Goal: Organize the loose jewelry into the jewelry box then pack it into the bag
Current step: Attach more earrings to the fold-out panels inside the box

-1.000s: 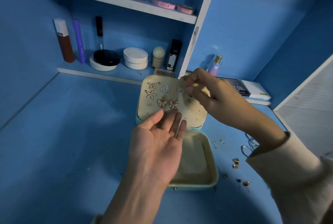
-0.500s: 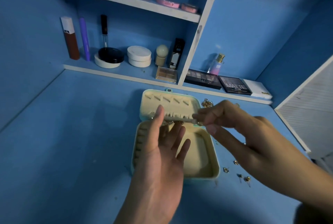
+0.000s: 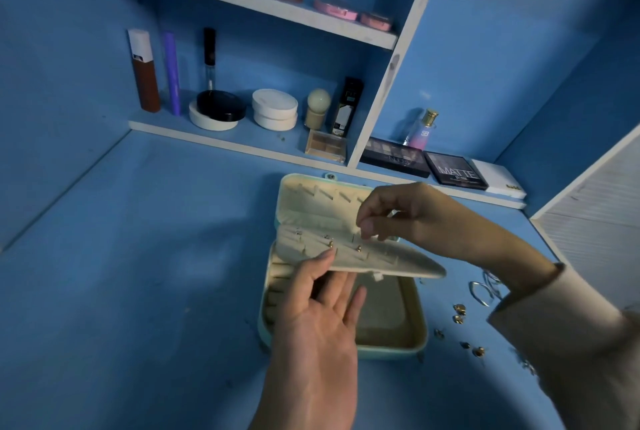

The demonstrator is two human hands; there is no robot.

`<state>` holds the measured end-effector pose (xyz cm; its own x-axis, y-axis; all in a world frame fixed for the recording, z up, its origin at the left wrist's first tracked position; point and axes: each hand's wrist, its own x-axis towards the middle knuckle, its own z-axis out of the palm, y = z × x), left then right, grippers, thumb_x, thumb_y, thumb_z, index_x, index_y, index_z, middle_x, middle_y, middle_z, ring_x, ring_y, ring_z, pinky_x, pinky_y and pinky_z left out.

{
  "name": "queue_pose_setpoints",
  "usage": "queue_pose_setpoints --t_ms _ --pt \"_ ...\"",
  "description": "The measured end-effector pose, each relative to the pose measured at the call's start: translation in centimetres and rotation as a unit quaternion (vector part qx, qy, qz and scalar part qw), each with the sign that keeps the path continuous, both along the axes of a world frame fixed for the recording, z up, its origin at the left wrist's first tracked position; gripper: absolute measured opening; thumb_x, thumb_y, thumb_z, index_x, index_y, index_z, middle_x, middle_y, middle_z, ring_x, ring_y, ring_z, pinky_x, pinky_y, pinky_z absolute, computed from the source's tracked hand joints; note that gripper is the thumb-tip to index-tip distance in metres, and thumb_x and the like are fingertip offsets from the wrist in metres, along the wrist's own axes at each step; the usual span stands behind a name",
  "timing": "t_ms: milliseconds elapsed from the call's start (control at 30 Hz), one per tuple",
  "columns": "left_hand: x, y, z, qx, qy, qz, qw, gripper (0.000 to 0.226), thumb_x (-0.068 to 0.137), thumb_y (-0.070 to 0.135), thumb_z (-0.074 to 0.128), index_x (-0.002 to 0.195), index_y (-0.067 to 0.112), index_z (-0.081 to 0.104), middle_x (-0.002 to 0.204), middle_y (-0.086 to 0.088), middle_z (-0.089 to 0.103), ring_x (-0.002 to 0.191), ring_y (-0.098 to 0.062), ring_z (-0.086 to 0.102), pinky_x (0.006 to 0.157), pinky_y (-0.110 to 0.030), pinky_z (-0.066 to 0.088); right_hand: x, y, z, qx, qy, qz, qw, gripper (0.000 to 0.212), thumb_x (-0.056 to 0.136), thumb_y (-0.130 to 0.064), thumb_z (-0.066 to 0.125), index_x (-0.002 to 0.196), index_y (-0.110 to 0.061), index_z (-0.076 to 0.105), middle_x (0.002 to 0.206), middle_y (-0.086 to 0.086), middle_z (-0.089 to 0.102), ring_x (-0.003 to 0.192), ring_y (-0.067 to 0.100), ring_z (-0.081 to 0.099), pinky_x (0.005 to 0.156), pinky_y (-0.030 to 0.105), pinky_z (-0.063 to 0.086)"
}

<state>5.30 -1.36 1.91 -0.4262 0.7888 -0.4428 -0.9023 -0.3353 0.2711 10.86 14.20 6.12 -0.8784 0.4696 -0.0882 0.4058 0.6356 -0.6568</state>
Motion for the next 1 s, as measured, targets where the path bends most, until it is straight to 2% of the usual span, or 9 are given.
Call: queue_pose_setpoints --t_ms 133,333,600,833,1000 --pt "-0.03 -0.04 -0.08 -0.001 -0.01 0.002 1.0 0.048 0.068 0.021 0.056 0.115 0.018 0.063 0.102 -0.004 0.073 0.105 -0.016 0.063 0.097 -0.031 0.04 -0.55 0.46 -0.36 -0.006 -0.014 0.01 1.0 0.01 0.084 -0.008 0.066 0.081 -0.017 0.07 0.077 0.0 0.071 0.07 0.011 0.063 0.072 0.026 0.05" --pt "-0.14 -0.04 -0.15 0.001 -0.008 0.001 1.0 0.048 0.068 0.021 0.056 0.115 0.019 0.063 0.103 -0.003 0.073 0.108 -0.016 0.062 0.099 -0.031 0.04 -0.72 0.6 -0.31 -0.012 -0.031 0.023 0.999 0.009 0.084 -0.01 0.067 0.08 -0.017 0.071 0.075 -0.007 0.069 0.068 0.003 0.059 0.068 0.015 0.045" --pt "-0.14 -0.03 -0.26 0.004 -0.007 0.001 1.0 0.049 0.068 0.022 0.056 0.116 0.018 0.063 0.103 -0.003 0.073 0.109 -0.016 0.062 0.098 -0.031 0.04 -0.68 0.66 -0.19 -0.022 -0.024 0.027 0.999 0.009 0.084 -0.008 0.067 0.081 -0.015 0.072 0.079 0.002 0.071 0.071 0.011 0.062 0.071 0.02 0.05" --pt "-0.15 -0.14 -0.23 0.01 -0.002 0.001 1.0 0.049 0.068 0.022 0.057 0.117 0.019 0.063 0.104 -0.003 0.073 0.109 -0.016 0.062 0.098 -0.031 0.039 -0.73 0.62 -0.01 -0.012 -0.027 0.032 0.999 0.011 0.083 -0.01 0.068 0.079 -0.019 0.071 0.076 -0.007 0.071 0.07 0.003 0.061 0.069 0.015 0.047" --pt "-0.19 -0.17 -0.22 0.009 0.0 0.0 1.0 0.05 0.067 0.022 0.057 0.116 0.019 0.063 0.104 -0.003 0.073 0.109 -0.015 0.062 0.098 -0.03 0.039 -0.77 0.59 0.02 -0.004 -0.025 0.045 0.999 0.009 0.083 -0.01 0.067 0.082 -0.017 0.071 0.078 -0.006 0.071 0.071 0.003 0.061 0.071 0.015 0.048"
